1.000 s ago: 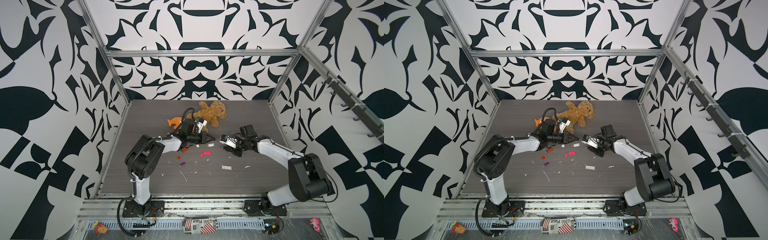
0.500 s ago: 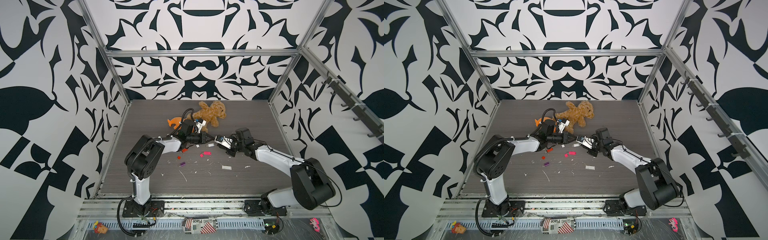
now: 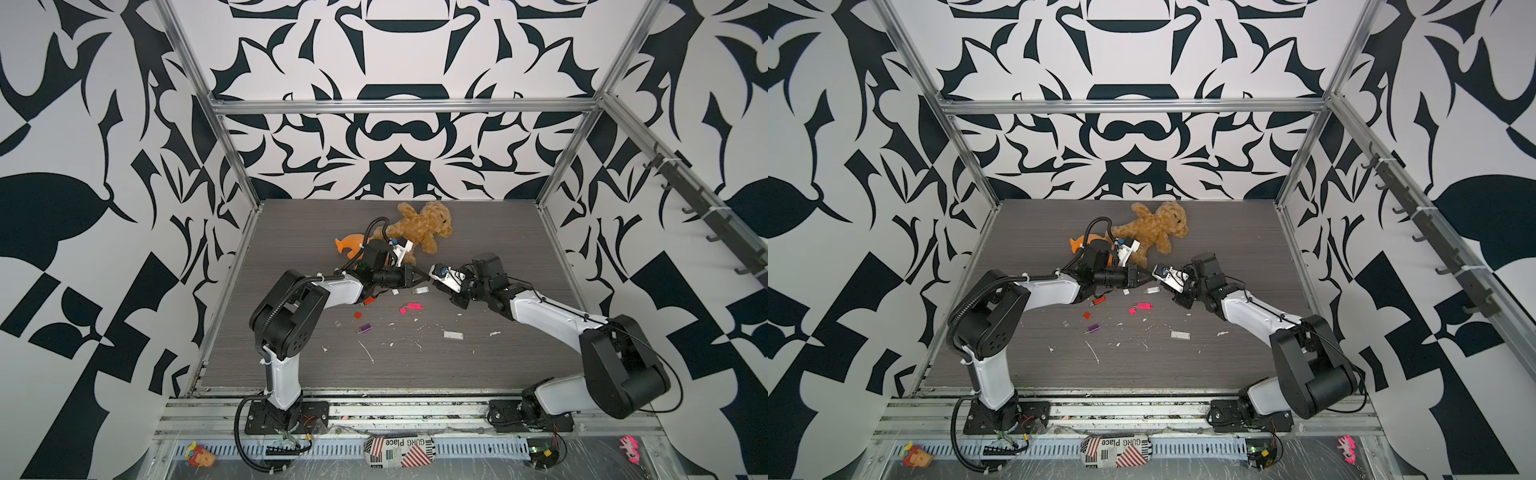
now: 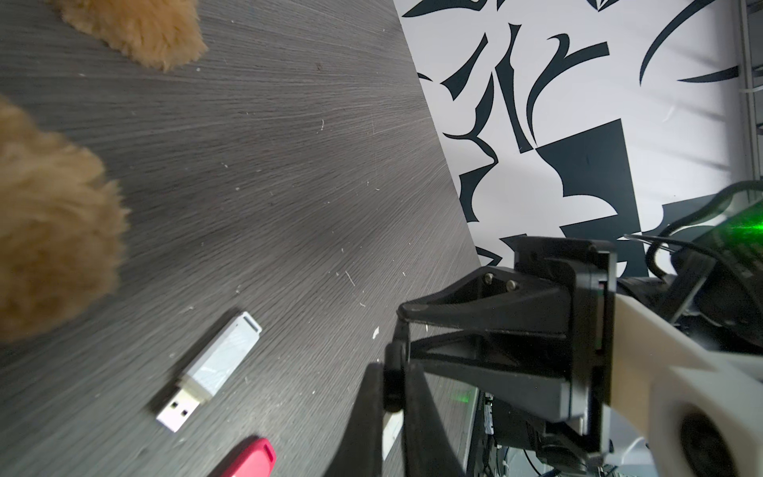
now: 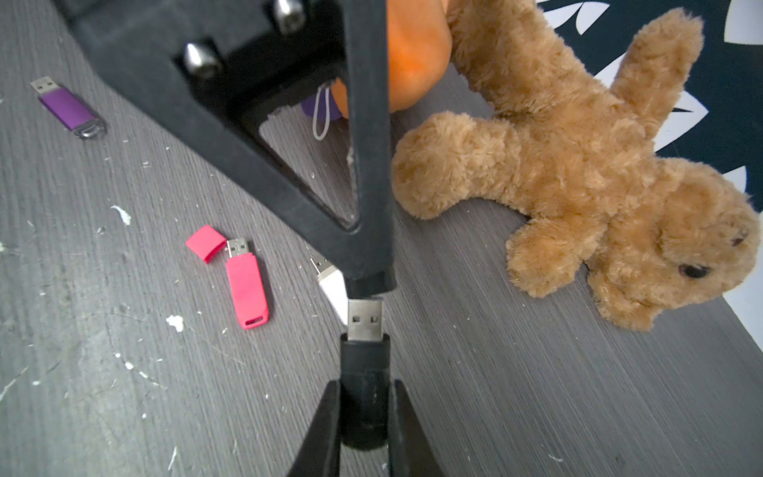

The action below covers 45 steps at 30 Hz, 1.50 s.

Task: Close the usb drive cover
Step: Close the cover of the USB drive.

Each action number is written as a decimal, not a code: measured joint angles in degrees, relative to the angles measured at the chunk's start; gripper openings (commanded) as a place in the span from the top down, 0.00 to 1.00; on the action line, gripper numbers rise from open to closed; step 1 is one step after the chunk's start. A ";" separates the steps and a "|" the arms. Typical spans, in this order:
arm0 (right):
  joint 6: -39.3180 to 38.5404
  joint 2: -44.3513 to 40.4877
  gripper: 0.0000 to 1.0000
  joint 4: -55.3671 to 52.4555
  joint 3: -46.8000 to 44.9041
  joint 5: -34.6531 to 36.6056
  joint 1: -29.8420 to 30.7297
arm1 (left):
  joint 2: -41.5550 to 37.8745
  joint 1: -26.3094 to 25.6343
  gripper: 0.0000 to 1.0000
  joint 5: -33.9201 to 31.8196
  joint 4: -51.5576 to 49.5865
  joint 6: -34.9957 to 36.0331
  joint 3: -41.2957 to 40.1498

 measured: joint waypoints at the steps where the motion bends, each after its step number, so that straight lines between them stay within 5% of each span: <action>1: 0.24 0.00 0.88 0.11 0.00 0.09 0.00 | 0.00 -0.02 0.93 0.00 -0.07 0.04 0.00; 30: 3.54 0.92 0.89 1.42 -0.11 -4.55 -0.74 | 0.00 -0.37 0.92 -0.28 -0.28 0.22 0.00; 45: -3.34 3.41 0.90 -0.59 2.93 -6.99 -1.14 | 0.02 -0.22 0.93 0.66 -0.96 2.82 0.00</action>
